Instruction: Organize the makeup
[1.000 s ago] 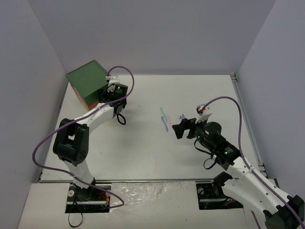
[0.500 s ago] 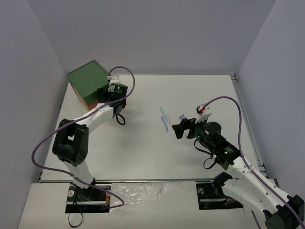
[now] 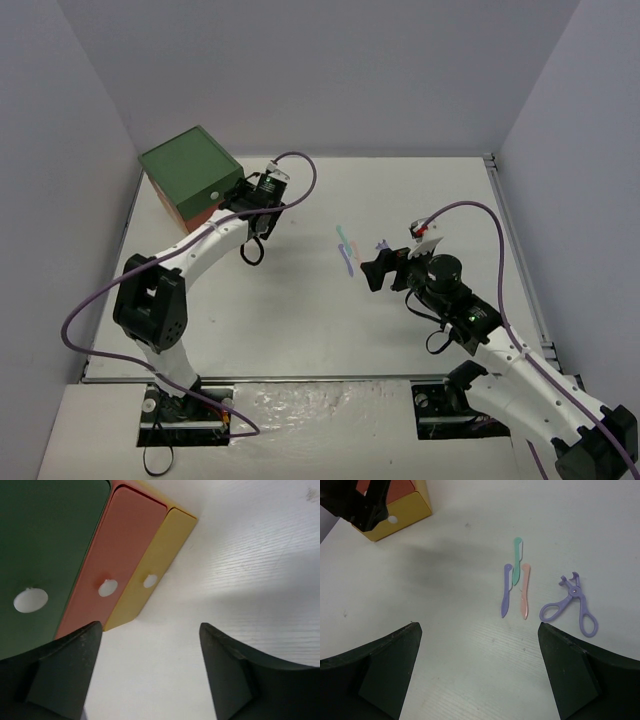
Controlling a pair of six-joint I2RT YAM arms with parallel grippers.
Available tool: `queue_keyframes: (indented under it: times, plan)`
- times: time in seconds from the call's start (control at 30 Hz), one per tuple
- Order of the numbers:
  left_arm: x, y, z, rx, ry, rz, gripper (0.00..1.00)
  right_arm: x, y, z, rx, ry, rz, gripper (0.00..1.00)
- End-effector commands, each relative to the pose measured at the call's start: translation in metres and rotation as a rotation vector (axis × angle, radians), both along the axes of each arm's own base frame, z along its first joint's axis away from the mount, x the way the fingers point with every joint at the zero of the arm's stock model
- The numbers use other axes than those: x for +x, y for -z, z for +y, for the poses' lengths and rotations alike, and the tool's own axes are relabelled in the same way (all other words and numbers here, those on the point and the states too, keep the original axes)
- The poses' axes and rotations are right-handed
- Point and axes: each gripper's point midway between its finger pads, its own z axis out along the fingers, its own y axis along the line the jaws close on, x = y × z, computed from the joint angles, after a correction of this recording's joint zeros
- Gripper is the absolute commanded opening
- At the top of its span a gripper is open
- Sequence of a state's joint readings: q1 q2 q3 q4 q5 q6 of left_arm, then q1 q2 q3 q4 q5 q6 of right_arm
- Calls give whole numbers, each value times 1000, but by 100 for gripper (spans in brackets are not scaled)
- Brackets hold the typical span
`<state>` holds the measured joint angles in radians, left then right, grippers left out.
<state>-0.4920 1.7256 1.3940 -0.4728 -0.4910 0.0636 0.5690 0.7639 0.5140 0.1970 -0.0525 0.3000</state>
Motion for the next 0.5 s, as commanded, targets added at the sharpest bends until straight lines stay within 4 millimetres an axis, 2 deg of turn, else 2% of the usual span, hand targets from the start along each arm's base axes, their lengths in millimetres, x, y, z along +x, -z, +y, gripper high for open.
queue_keyframes:
  times: [0.0, 0.07, 0.1, 0.2, 0.47]
  plan:
    - [11, -2, 21, 221, 30, 59, 66, 8, -19, 2, 36, -1, -74, 100]
    - [18, 7, 25, 273, 12, 58, 64, 8, -19, 3, 37, -3, -74, 100]
    - [21, 4, 27, 292, -1, 38, 62, 7, -20, 3, 40, -4, -76, 100]
    - [27, 19, 35, 371, -43, 15, 52, 6, -21, 2, 43, -4, -81, 100]
    - [41, 26, 46, 453, -109, -78, 49, 6, -19, 3, 44, -6, -75, 100]
